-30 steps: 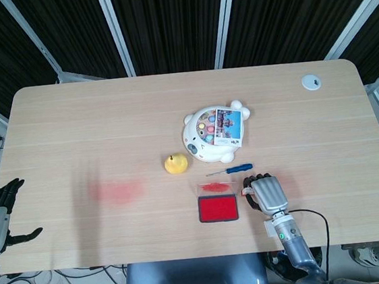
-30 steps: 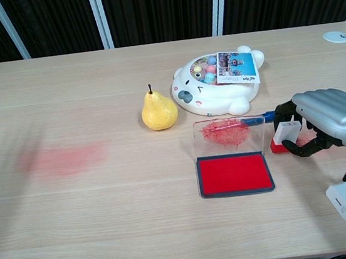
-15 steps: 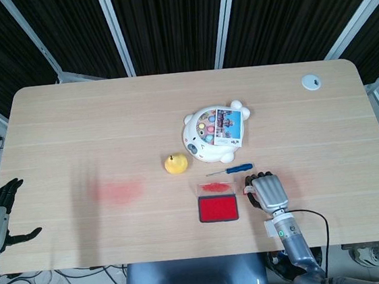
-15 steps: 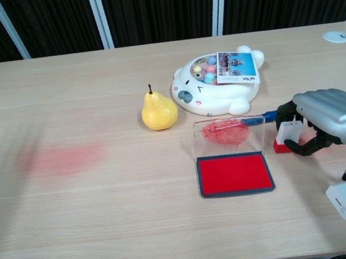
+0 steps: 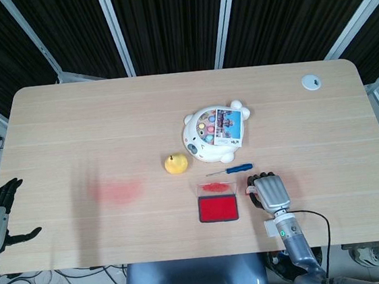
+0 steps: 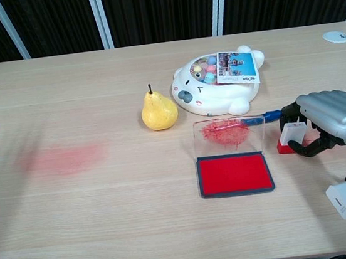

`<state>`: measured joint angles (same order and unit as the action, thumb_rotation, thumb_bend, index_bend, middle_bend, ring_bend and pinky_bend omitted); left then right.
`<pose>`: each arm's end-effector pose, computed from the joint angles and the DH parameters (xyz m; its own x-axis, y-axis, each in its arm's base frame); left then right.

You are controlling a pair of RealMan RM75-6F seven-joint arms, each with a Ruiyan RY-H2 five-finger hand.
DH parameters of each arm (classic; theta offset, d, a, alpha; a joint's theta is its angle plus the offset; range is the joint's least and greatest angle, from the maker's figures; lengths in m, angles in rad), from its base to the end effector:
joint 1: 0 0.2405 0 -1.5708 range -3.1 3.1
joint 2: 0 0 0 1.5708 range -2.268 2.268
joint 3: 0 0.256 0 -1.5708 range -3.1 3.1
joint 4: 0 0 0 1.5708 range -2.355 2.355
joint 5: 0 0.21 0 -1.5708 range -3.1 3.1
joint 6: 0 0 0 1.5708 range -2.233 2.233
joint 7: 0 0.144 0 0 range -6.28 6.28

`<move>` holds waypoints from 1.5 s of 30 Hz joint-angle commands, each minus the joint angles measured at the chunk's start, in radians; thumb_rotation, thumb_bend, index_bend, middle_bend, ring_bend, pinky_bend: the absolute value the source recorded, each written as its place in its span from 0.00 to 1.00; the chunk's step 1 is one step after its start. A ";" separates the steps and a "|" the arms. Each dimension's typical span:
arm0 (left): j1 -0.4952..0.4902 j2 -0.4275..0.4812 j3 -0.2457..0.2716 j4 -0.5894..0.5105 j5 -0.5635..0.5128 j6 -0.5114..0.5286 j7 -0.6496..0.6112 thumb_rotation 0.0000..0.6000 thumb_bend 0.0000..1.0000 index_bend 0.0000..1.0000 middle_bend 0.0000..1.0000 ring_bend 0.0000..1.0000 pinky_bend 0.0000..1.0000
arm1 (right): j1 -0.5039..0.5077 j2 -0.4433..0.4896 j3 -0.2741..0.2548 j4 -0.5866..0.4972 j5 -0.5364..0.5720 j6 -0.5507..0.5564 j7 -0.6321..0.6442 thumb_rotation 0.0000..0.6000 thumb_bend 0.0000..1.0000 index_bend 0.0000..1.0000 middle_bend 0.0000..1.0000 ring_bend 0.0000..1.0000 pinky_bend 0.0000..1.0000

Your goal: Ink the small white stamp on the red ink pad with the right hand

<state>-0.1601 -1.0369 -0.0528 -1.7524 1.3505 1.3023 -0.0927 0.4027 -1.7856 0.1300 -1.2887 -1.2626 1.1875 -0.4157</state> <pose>-0.3028 0.1993 0.1547 0.2256 0.1548 0.9618 0.9682 0.0740 -0.2390 -0.2255 -0.2673 -0.0565 0.4371 -0.1934 0.8784 -0.8978 -0.1518 0.4134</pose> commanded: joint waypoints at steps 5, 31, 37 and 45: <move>0.000 -0.001 -0.002 0.000 0.000 0.003 0.001 1.00 0.00 0.00 0.00 0.00 0.00 | 0.000 -0.001 0.000 0.002 0.003 -0.001 0.002 1.00 0.51 0.72 0.53 0.41 0.42; 0.004 -0.004 -0.005 -0.001 0.000 0.011 0.000 1.00 0.00 0.00 0.00 0.00 0.00 | 0.001 0.011 0.000 -0.014 0.038 -0.019 -0.024 1.00 0.45 0.66 0.49 0.38 0.36; 0.004 -0.003 -0.005 -0.001 0.000 0.011 0.000 1.00 0.00 0.00 0.00 0.00 0.00 | 0.001 0.011 0.001 -0.018 0.045 -0.021 -0.031 1.00 0.45 0.63 0.47 0.37 0.35; 0.005 -0.003 -0.005 -0.002 0.000 0.011 0.001 1.00 0.00 0.00 0.00 0.00 0.00 | 0.004 0.013 0.002 -0.028 0.054 -0.024 -0.041 1.00 0.42 0.54 0.40 0.34 0.32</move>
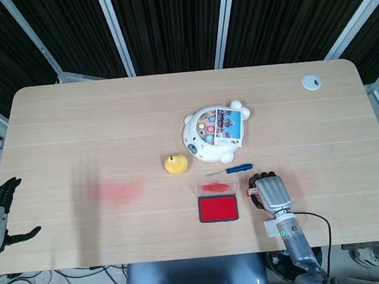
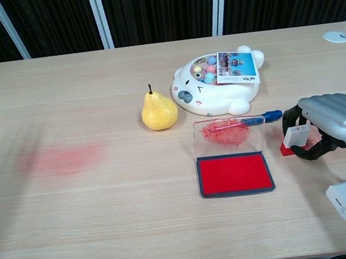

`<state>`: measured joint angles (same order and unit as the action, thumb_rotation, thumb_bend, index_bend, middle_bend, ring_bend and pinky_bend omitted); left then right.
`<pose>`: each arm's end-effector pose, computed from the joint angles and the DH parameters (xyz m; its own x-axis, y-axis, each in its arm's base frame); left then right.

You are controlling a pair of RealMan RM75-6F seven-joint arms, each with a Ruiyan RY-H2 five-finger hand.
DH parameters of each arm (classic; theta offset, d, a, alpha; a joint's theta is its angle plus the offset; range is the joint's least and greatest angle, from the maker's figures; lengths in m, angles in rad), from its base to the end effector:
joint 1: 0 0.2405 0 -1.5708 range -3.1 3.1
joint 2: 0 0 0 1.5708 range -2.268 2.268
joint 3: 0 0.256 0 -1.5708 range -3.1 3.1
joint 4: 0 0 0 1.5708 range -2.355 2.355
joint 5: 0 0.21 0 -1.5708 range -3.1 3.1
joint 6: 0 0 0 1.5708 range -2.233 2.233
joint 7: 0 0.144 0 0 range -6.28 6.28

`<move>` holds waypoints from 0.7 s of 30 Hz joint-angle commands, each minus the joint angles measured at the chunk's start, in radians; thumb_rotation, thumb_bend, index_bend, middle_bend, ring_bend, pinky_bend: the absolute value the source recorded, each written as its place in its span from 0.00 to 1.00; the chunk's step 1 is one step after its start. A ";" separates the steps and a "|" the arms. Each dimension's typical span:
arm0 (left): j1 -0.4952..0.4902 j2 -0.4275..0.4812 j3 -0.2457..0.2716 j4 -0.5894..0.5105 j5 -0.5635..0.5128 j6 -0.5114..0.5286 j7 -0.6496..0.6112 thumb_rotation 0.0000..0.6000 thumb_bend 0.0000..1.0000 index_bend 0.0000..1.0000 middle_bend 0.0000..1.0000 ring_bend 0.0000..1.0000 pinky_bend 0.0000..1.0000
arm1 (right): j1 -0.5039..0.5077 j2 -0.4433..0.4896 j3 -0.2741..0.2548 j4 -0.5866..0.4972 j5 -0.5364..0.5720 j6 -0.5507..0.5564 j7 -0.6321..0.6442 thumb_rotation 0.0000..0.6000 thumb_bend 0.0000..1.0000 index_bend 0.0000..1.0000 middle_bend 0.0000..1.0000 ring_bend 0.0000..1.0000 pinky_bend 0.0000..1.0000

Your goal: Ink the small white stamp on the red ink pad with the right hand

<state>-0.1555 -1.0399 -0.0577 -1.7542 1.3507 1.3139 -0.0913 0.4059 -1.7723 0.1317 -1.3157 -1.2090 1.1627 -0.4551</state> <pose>-0.3019 0.1992 0.1557 0.2227 0.1407 0.9647 0.9691 0.0753 -0.2347 -0.2287 -0.2669 -0.0570 0.4451 -0.2326 0.8648 -0.8954 -0.1295 0.4260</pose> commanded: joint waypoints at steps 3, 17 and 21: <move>0.000 0.000 0.000 0.000 0.000 -0.001 0.001 1.00 0.00 0.00 0.00 0.00 0.00 | 0.001 0.000 0.001 -0.003 0.005 0.000 -0.005 1.00 0.41 0.50 0.38 0.33 0.32; -0.001 0.001 0.000 0.000 0.000 -0.002 0.001 1.00 0.00 0.00 0.00 0.00 0.00 | 0.004 0.003 0.001 -0.013 0.015 0.000 -0.016 1.00 0.40 0.28 0.34 0.31 0.31; -0.001 0.001 0.000 0.001 0.000 -0.002 0.001 1.00 0.00 0.00 0.00 0.00 0.00 | 0.005 0.006 0.002 -0.021 0.014 0.003 -0.018 1.00 0.37 0.16 0.32 0.29 0.30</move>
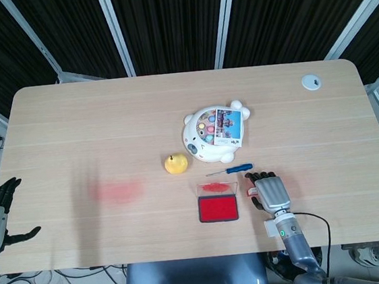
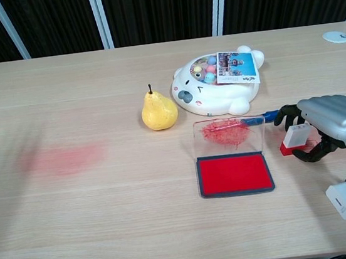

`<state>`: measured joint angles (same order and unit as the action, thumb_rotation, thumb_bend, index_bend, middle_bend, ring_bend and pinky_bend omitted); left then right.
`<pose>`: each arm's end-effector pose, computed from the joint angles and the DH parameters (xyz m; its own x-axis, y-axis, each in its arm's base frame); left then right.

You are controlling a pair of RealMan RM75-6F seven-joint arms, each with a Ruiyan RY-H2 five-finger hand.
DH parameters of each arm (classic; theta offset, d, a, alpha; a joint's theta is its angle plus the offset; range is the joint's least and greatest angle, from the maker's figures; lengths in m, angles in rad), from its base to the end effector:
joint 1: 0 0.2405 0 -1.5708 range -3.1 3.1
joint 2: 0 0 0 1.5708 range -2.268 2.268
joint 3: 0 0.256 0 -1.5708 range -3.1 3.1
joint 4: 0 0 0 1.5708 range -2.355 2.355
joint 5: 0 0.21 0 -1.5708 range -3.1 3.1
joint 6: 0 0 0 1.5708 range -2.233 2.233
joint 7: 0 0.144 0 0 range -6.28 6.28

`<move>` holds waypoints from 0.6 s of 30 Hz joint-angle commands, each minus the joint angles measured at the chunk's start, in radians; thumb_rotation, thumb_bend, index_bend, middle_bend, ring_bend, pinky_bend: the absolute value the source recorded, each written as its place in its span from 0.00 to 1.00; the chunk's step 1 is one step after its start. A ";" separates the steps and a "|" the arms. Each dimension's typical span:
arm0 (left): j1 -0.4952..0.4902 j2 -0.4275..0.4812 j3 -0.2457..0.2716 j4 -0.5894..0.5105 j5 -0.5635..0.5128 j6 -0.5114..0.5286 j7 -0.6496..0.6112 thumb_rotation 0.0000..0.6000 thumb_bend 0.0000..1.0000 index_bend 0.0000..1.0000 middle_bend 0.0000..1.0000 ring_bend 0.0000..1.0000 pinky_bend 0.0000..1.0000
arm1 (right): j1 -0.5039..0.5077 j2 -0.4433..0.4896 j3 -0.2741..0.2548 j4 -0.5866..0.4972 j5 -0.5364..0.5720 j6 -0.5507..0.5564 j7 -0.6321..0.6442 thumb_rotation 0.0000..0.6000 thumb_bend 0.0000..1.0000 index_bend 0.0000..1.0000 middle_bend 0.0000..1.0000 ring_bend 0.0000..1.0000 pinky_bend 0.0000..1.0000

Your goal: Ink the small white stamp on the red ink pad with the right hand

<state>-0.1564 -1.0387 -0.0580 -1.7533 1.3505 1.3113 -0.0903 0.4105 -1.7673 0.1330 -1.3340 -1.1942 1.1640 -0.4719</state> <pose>-0.3022 0.1995 0.1559 0.2255 0.1425 0.9638 0.9685 0.0747 -0.2376 -0.2262 -0.2673 -0.0561 0.4455 -0.2360 0.8636 -0.8952 -0.1273 0.4270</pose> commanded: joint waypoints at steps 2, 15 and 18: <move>0.000 0.000 0.000 0.000 0.000 0.000 0.000 1.00 0.00 0.00 0.00 0.00 0.00 | 0.001 0.004 0.001 -0.008 -0.004 0.005 -0.003 1.00 0.34 0.11 0.29 0.27 0.29; 0.003 -0.002 0.004 0.009 0.020 0.013 0.010 1.00 0.00 0.00 0.00 0.00 0.00 | -0.018 0.147 -0.004 -0.188 -0.107 0.111 -0.019 1.00 0.27 0.01 0.07 0.09 0.23; 0.002 -0.006 0.007 0.026 0.023 0.017 0.041 1.00 0.00 0.00 0.00 0.00 0.00 | -0.026 0.196 -0.017 -0.228 -0.123 0.119 -0.034 1.00 0.25 0.00 0.03 0.05 0.21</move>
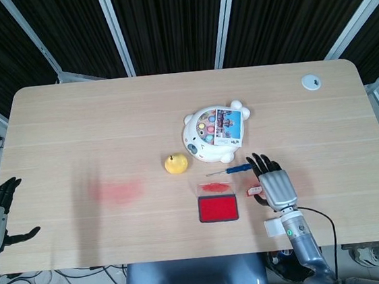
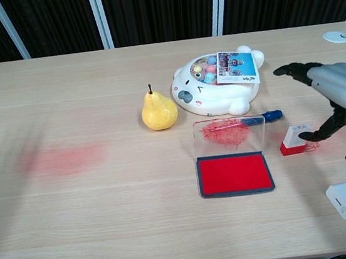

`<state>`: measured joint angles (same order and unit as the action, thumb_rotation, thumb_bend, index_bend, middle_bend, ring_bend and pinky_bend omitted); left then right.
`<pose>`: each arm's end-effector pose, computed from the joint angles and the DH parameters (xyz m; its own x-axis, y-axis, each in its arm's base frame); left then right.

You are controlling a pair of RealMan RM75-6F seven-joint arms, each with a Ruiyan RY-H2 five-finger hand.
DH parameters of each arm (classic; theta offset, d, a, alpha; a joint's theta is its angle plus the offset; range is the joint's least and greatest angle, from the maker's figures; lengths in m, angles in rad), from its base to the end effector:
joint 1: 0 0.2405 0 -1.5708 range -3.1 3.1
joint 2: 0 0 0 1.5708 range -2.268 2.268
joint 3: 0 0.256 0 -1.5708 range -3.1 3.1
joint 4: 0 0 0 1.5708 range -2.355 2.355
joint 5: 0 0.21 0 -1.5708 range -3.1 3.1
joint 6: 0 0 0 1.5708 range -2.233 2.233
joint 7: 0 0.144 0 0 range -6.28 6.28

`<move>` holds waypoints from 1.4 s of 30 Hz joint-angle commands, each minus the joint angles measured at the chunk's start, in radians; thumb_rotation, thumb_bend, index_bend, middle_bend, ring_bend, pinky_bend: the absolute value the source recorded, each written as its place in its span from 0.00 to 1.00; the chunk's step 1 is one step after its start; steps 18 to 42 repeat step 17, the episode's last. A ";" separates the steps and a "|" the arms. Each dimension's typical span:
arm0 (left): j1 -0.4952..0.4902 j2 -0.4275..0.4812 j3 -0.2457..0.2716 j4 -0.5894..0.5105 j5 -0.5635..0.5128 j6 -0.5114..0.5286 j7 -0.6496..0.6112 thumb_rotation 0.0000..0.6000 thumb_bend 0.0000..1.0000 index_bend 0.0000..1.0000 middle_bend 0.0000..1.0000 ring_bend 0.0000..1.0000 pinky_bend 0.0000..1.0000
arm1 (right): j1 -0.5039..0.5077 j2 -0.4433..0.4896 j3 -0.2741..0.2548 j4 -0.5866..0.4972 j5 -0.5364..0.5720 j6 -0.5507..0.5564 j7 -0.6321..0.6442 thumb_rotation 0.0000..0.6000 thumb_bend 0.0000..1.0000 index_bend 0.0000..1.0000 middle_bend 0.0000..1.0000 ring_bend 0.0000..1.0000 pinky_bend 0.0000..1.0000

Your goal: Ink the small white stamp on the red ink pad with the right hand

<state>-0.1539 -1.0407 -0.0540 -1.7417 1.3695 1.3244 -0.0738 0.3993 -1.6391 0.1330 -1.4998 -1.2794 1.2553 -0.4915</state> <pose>-0.3024 0.1986 0.1570 0.2560 0.1353 0.9572 0.9624 0.0571 -0.2655 -0.2099 -0.2658 -0.0120 0.4548 -0.1193 0.8826 -0.8843 -0.1781 0.4316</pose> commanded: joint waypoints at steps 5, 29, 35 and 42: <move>-0.001 -0.014 0.004 0.021 0.005 0.010 0.054 1.00 0.00 0.00 0.00 0.00 0.00 | -0.040 0.162 -0.043 -0.120 -0.096 0.072 -0.021 1.00 0.23 0.00 0.01 0.02 0.21; 0.009 -0.050 0.003 0.066 0.029 0.061 0.139 1.00 0.00 0.00 0.00 0.00 0.00 | -0.190 0.407 -0.149 -0.179 -0.259 0.260 0.161 1.00 0.14 0.00 0.00 0.00 0.19; 0.009 -0.050 0.003 0.066 0.029 0.061 0.139 1.00 0.00 0.00 0.00 0.00 0.00 | -0.190 0.407 -0.149 -0.179 -0.259 0.260 0.161 1.00 0.14 0.00 0.00 0.00 0.19; 0.009 -0.050 0.003 0.066 0.029 0.061 0.139 1.00 0.00 0.00 0.00 0.00 0.00 | -0.190 0.407 -0.149 -0.179 -0.259 0.260 0.161 1.00 0.14 0.00 0.00 0.00 0.19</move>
